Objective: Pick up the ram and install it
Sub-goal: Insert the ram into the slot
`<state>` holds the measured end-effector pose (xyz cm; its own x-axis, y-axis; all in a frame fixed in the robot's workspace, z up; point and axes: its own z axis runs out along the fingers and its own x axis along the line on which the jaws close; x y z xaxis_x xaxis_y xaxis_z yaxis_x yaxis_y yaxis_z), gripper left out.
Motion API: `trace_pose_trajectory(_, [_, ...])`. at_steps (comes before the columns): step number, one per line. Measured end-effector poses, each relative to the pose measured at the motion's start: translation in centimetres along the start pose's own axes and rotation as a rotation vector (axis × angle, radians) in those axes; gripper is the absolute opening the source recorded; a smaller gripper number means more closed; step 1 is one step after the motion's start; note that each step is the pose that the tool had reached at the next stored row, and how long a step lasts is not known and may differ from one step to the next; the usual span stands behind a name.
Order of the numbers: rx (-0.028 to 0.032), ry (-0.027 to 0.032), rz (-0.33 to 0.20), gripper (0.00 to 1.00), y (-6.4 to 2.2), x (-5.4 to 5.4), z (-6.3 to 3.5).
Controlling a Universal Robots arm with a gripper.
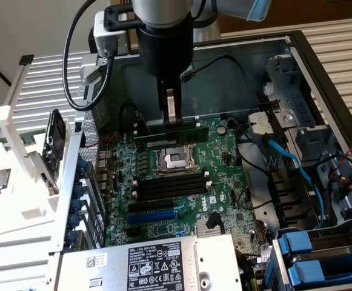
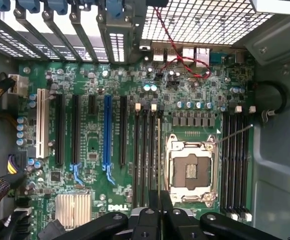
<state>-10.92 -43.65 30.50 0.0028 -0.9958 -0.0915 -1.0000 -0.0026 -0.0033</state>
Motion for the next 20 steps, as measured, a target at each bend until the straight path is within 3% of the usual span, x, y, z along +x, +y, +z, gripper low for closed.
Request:
trace_pose_trajectory(16, [0.0019, -0.0033, 0.020, 0.12, 0.01, 1.1, 0.78])
trace_pose_trajectory(20, [0.0023, -0.0048, 0.022, 0.12, 0.05, 1.2, 1.37])
